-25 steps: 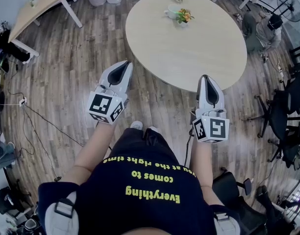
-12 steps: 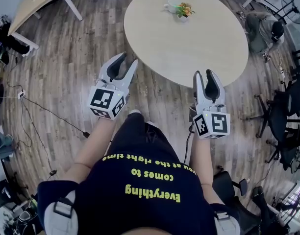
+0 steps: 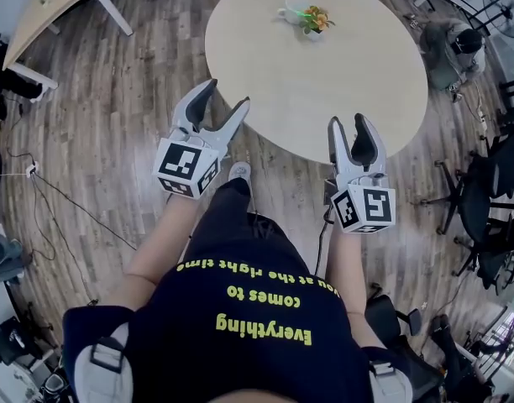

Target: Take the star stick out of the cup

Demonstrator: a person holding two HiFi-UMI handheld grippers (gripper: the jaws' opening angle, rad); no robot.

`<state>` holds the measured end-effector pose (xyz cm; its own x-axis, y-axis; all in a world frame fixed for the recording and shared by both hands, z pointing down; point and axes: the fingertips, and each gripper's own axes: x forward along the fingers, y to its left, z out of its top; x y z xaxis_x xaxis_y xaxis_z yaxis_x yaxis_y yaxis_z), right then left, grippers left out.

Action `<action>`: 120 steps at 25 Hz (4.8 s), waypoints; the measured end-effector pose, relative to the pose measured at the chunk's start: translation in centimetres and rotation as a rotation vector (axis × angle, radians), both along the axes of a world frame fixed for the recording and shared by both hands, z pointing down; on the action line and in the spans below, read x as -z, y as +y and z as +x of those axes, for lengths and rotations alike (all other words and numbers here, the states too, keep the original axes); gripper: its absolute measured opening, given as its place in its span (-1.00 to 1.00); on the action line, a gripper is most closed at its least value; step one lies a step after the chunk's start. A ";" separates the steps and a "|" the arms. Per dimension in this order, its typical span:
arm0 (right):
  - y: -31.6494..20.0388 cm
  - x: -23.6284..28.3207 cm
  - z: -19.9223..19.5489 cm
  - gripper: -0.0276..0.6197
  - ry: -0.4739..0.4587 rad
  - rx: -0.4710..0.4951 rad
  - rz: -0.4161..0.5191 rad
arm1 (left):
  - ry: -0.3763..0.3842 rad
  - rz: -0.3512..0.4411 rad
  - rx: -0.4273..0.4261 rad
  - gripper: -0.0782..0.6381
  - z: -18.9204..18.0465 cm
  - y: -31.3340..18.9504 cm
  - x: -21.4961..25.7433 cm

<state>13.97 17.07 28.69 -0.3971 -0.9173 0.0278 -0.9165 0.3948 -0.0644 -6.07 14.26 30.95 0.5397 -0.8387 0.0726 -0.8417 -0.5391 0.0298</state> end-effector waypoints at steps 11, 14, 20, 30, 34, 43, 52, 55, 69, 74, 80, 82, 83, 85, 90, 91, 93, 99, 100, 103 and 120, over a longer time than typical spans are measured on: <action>-11.3 2.1 -2.9 -0.32 0.022 -0.082 0.058 | -0.009 0.038 -0.038 0.01 -3.4 -12.8 1.3; -13.3 2.3 -3.9 -0.32 0.027 -0.098 0.056 | -0.009 0.029 -0.065 0.01 -3.8 -15.1 1.2; -15.5 1.8 -4.7 -0.33 0.040 -0.117 0.034 | -0.007 0.010 -0.085 0.01 -4.4 -18.0 0.7; -19.1 -0.5 -4.0 -0.33 0.020 -0.064 -0.021 | -0.012 -0.026 -0.044 0.01 -3.6 -20.6 -0.7; -21.0 0.1 -2.8 -0.32 0.011 -0.030 -0.011 | -0.011 -0.021 -0.015 0.01 -2.4 -21.8 -0.3; -24.5 0.3 1.7 -0.32 0.000 0.024 -0.005 | -0.005 -0.024 0.051 0.01 1.1 -24.4 -0.4; -26.5 -0.5 3.4 -0.31 -0.036 0.042 -0.023 | 0.013 -0.043 0.080 0.01 2.4 -25.6 -0.4; -27.0 -1.1 3.4 -0.31 -0.042 0.031 -0.040 | 0.004 -0.043 0.066 0.01 2.7 -26.3 -0.6; -32.0 -3.0 0.8 -0.30 -0.041 -0.056 -0.099 | 0.016 -0.089 -0.044 0.01 1.7 -32.4 -2.8; -33.4 -4.2 -0.3 -0.29 -0.038 -0.069 -0.128 | 0.017 -0.106 -0.070 0.01 1.2 -34.1 -3.8; -35.1 -6.0 -1.2 -0.29 -0.055 -0.074 -0.158 | 0.012 -0.125 -0.077 0.00 0.7 -35.6 -5.0; -35.7 -6.6 -1.3 -0.29 -0.054 -0.075 -0.170 | 0.009 -0.134 -0.082 0.00 0.8 -36.0 -5.6; -35.9 -6.9 -1.3 -0.29 -0.053 -0.075 -0.177 | 0.008 -0.139 -0.083 0.00 0.8 -36.2 -5.8; -36.4 -7.5 -1.2 -0.29 -0.053 -0.073 -0.191 | 0.006 -0.149 -0.085 -0.02 1.0 -36.5 -6.3; -37.5 -8.7 -1.4 -0.28 -0.058 -0.068 -0.222 | -0.001 -0.165 -0.095 -0.09 1.3 -37.1 -7.1; -37.7 -9.0 -1.5 -0.28 -0.059 -0.067 -0.227 | -0.001 -0.165 -0.097 -0.11 1.3 -37.3 -7.3; -38.2 -9.8 -1.7 -0.28 -0.059 -0.066 -0.239 | 0.002 -0.166 -0.099 -0.14 1.5 -37.7 -7.6; -39.4 -12.5 -1.9 -0.28 -0.059 -0.074 -0.299 | -0.005 -0.197 -0.103 -0.33 1.9 -38.3 -9.4; -39.6 -12.9 -2.0 -0.28 -0.056 -0.073 -0.308 | -0.008 -0.204 -0.104 -0.39 2.0 -38.4 -9.7; -40.3 -14.0 -2.4 -0.27 -0.046 -0.067 -0.331 | -0.014 -0.216 -0.110 -0.50 2.0 -38.5 -10.4; -41.4 -18.6 -2.9 -0.24 -0.033 -0.085 -0.442 | -0.036 -0.214 -0.147 -0.77 2.9 -38.6 -11.2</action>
<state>11.09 -24.32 47.28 -0.3282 -0.8495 0.4130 -0.9391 0.2463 -0.2397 -3.14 -24.34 42.15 0.6482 -0.7152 0.2612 -0.7577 -0.6400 0.1280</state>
